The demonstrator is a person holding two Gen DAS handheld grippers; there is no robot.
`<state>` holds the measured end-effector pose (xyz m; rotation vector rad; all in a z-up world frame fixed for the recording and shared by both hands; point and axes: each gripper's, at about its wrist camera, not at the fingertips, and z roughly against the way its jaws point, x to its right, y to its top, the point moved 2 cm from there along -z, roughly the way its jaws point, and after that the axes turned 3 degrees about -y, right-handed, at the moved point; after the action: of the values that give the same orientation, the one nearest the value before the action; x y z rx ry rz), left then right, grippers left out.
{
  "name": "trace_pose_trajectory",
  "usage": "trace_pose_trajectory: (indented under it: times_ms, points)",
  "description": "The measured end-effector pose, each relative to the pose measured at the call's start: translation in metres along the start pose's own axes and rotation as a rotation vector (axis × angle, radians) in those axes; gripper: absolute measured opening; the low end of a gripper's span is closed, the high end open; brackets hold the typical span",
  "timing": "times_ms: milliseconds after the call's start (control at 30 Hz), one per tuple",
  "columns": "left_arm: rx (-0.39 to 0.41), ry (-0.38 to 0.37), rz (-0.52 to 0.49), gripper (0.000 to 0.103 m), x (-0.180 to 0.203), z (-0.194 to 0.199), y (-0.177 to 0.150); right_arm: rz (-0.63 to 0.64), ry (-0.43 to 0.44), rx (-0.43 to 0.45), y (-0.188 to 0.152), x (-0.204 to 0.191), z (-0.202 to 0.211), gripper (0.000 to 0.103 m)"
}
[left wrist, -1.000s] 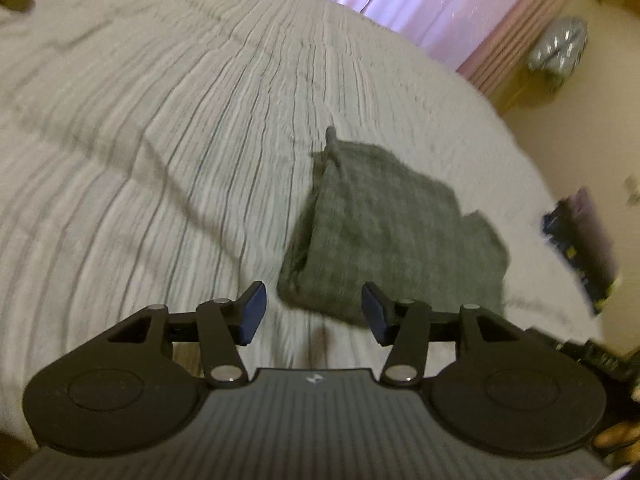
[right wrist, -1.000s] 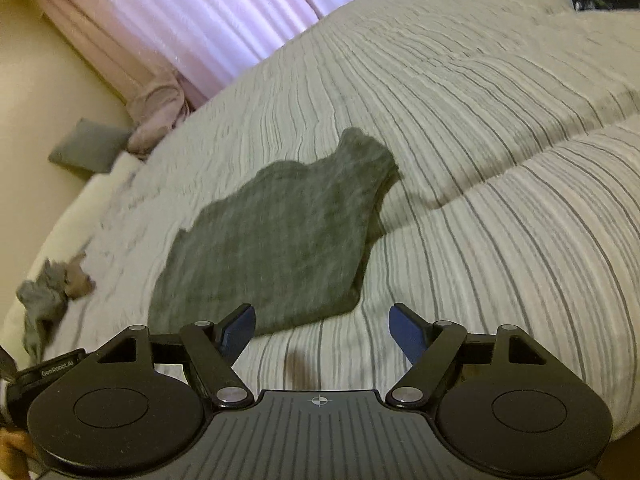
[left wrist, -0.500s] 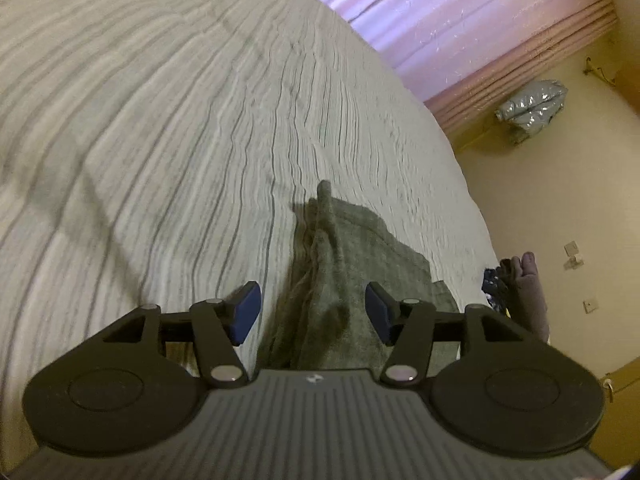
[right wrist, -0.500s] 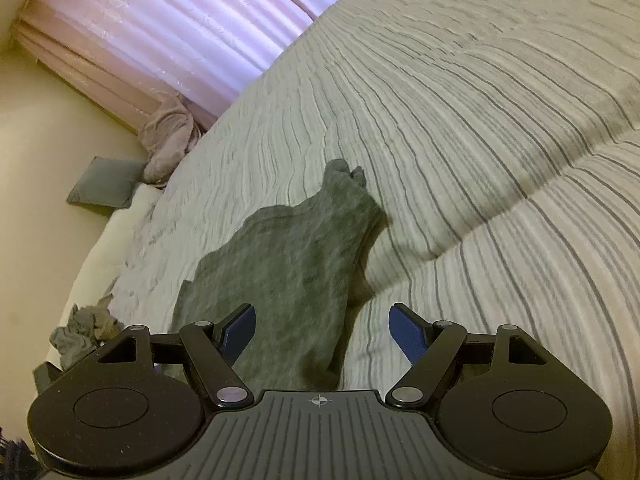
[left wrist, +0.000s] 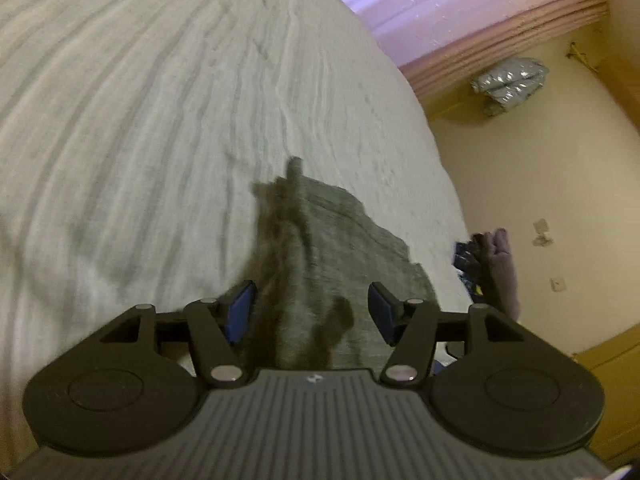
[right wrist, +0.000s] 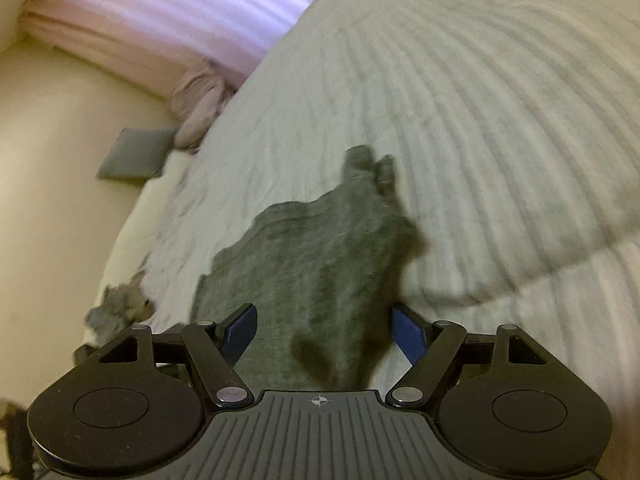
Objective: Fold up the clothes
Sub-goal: 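Grasp the edge of the folded grey shorts with both grippers, then lift the grey shorts with both grippers and carry them to the clothes stack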
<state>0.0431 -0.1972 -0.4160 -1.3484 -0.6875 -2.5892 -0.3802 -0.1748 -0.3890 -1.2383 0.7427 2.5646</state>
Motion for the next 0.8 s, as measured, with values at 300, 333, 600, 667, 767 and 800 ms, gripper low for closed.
trace_pose_trajectory:
  times_ms: [300,333,600,667,767,800]
  points:
    - [-0.009,-0.009,0.006,0.033,0.000,-0.007,0.000,0.004,0.159,-0.077,0.007,-0.004,-0.037,0.059]
    - [-0.007,-0.012,0.012,0.030,-0.002,-0.008,0.000,0.008,0.175,-0.081,0.009,-0.005,-0.041,0.059]
    - [-0.023,-0.005,0.023,0.024,-0.005,-0.025,0.006,0.010,0.227,-0.151,0.025,0.001,-0.071,0.031]
    - [-0.033,-0.007,0.038,0.014,-0.003,-0.025,0.010,0.007,0.218,-0.159,0.027,0.000,-0.073,0.026]
    - [-0.048,0.006,0.029,0.010,0.014,-0.025,0.017,0.001,0.188,-0.157,0.030,-0.005,-0.068,0.011]
    - [-0.053,0.003,0.024,0.010,0.022,-0.025,0.020,-0.002,0.177,-0.150,0.032,-0.008,-0.063,0.010]
